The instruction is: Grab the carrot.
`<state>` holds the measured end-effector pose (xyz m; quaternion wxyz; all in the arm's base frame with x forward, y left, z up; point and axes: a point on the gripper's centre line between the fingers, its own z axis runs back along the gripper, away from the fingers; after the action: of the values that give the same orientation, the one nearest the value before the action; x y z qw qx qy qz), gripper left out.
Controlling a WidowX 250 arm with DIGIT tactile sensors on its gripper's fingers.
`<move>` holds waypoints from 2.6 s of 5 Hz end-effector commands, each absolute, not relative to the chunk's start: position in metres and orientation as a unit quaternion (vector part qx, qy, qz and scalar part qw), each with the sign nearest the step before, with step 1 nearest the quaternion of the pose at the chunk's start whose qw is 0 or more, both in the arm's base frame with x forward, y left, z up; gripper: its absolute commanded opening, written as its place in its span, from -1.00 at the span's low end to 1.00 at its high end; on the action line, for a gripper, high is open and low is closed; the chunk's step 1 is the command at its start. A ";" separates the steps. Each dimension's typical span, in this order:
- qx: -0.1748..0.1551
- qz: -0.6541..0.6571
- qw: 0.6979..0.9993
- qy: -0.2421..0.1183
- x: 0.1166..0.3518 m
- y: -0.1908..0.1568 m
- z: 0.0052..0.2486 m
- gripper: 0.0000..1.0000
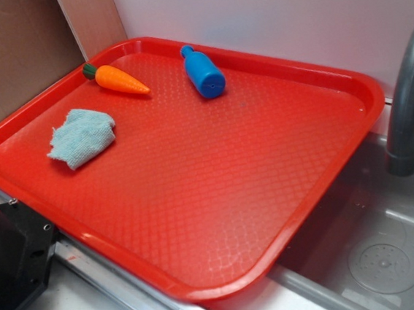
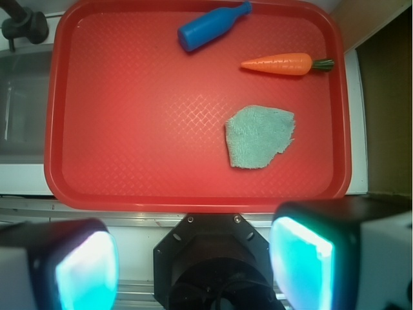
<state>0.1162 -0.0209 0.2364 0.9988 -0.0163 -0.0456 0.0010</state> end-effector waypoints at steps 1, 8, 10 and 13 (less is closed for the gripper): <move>-0.016 0.001 0.999 -0.046 0.116 -0.021 0.236 1.00; -0.008 0.768 0.628 -0.122 0.238 0.136 0.094 1.00; 0.022 0.773 0.621 -0.126 0.261 0.150 0.050 1.00; 0.034 0.724 0.680 -0.115 0.265 0.133 0.023 -1.00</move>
<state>0.2727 0.1311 0.0147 0.6734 0.0487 -0.0963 0.7314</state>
